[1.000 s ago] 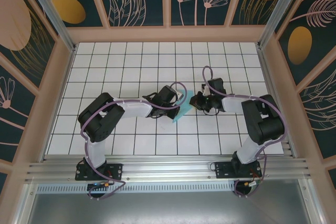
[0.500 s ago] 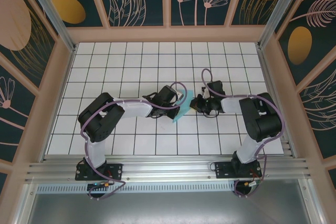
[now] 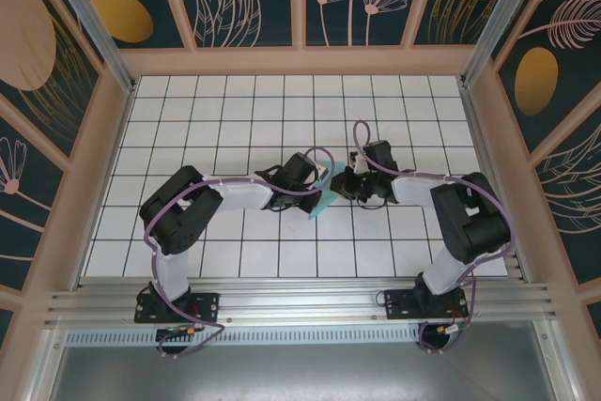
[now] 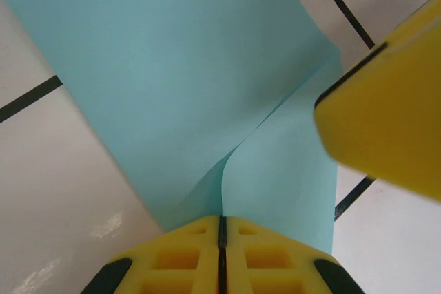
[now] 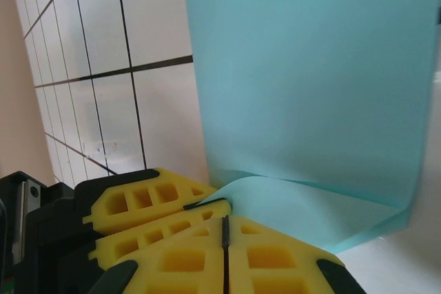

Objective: Fold a paper plane with a square sheet of paper (pick it up from the middle)
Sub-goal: Third fold the triangle at the center of the table.

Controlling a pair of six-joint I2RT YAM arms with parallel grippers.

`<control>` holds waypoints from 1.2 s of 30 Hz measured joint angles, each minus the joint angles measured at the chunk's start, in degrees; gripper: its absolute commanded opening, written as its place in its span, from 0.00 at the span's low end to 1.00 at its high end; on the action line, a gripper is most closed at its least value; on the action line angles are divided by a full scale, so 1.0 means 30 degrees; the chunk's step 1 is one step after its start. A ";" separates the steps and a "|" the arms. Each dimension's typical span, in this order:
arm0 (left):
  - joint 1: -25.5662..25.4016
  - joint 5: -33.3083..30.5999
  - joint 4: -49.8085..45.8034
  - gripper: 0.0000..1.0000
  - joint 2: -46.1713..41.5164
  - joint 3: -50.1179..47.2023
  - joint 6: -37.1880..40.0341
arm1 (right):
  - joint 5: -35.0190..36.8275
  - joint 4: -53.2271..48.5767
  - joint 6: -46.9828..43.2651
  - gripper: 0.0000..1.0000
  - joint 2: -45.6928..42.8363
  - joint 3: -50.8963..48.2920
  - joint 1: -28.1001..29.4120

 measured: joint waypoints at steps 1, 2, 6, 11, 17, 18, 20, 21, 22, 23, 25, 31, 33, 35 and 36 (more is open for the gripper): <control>0.0000 0.0000 -0.0022 0.11 0.0000 0.0000 0.0000 | -0.0051 0.0073 0.0015 0.09 0.0189 0.0000 0.0102; 0.0000 -0.0007 -0.0044 0.11 0.0000 0.0015 0.0007 | -0.0051 0.0073 0.0022 0.09 0.0401 0.0000 0.0182; 0.0000 -0.0044 -0.0073 0.12 0.0000 0.0036 0.0007 | 0.0044 -0.0007 -0.0015 0.09 0.1086 0.0058 0.0321; 0.0000 -0.0080 -0.0117 0.14 0.0000 0.0036 0.0058 | 0.0408 -0.0401 -0.0226 0.08 0.1872 0.0452 0.0313; 0.0000 -0.0466 -0.0597 0.26 -0.0102 0.0240 0.0080 | 0.0634 -0.0597 -0.0357 0.08 0.1872 0.0576 0.0372; 0.0000 -0.0576 -0.0765 0.27 -0.0182 0.0255 0.0080 | 0.0634 -0.0597 -0.0357 0.08 0.1872 0.0576 0.0372; 0.0000 -0.0933 -0.1180 0.38 -0.0510 0.0291 -0.0073 | 0.0656 -0.0597 -0.0350 0.07 0.1872 0.0576 0.0372; 0.0000 -0.1020 -0.1326 0.41 -0.0743 0.0299 -0.0160 | 0.0663 -0.0597 -0.0350 0.07 0.1872 0.0576 0.0372; 0.0000 -0.1137 -0.1464 0.42 -0.1093 0.0299 -0.0350 | 0.0663 -0.0597 -0.0350 0.08 0.1872 0.0576 0.0372; 0.0000 -0.1239 -0.1523 0.41 -0.1457 0.0299 -0.0510 | 0.0670 -0.0597 -0.0342 0.07 0.1872 0.0576 0.0372; 0.0000 -0.1224 -0.1530 0.39 -0.2244 0.0306 -0.0969 | 0.0678 -0.0597 -0.0335 0.07 0.1872 0.0576 0.0372; 0.0022 0.1545 -0.0306 0.25 -0.3701 0.0255 -0.3432 | 0.0692 -0.0590 -0.0277 0.08 0.1872 0.0568 0.0393; 0.0022 0.2667 0.0350 0.24 -0.3636 0.0124 -0.4488 | 0.0692 -0.0590 -0.0270 0.07 0.1872 0.0568 0.0393; 0.0015 0.3694 0.1100 0.23 -0.3483 -0.0197 -0.5566 | 0.0692 -0.0583 -0.0262 0.07 0.1872 0.0568 0.0393; 0.0015 0.3956 0.1311 0.22 -0.3344 -0.0291 -0.5952 | 0.0692 -0.0583 -0.0255 0.07 0.1872 0.0568 0.0393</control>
